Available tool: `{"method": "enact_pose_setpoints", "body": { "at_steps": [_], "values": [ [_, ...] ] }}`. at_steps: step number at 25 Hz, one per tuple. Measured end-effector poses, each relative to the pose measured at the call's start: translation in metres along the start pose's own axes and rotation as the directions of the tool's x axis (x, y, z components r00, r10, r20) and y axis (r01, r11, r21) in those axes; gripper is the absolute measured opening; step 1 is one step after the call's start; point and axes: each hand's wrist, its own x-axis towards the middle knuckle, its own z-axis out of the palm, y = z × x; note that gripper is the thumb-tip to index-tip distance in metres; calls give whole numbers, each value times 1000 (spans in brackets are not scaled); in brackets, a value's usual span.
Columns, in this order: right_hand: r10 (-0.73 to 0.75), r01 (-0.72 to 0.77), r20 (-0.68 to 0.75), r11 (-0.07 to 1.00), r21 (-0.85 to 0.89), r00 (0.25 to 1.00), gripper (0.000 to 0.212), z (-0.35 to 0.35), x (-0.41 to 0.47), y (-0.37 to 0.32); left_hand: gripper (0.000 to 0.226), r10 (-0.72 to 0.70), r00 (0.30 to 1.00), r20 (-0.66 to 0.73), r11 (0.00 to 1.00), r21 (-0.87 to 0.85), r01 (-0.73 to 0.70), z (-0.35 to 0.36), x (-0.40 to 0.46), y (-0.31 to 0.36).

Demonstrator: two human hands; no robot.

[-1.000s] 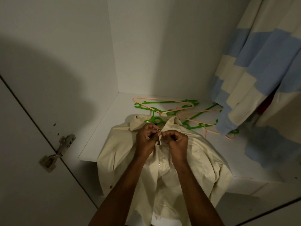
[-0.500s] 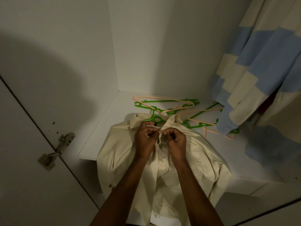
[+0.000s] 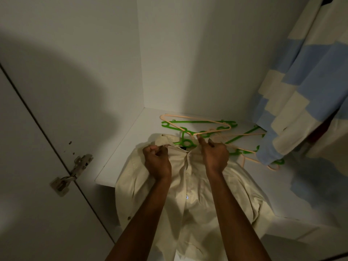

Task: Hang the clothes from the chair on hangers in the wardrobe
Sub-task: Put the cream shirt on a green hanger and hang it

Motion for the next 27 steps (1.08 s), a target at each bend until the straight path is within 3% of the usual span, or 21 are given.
{"method": "enact_pose_setpoints", "body": {
  "at_steps": [2,4,7,9,13,17,21,27],
  "values": [
    [72,-75,65,996,39,995,43,7,1,2,43,-30,1000,10,998,-48,30,9,6,8],
    [64,-91,139,976,200,988,22,9,0,7,44,-59,998,11,995,-84,59,20,11,16],
    [112,-229,274,868,441,955,32,1,2,10,36,-155,984,89,980,-108,164,42,15,23],
    [121,-304,357,801,516,926,36,-6,5,10,29,-166,975,150,985,-31,172,56,18,15],
    [106,-344,414,755,558,904,32,-14,6,10,18,-54,979,195,939,345,-16,72,36,-26],
    [131,-384,430,720,578,893,20,-14,8,11,19,0,958,286,832,531,-159,67,25,-5],
    [150,-424,465,704,569,872,13,-9,12,14,22,76,935,346,706,643,-296,63,26,-5],
    [145,-385,415,713,585,898,18,-5,10,11,16,-48,918,393,696,673,-252,71,35,14]
  ]
}}
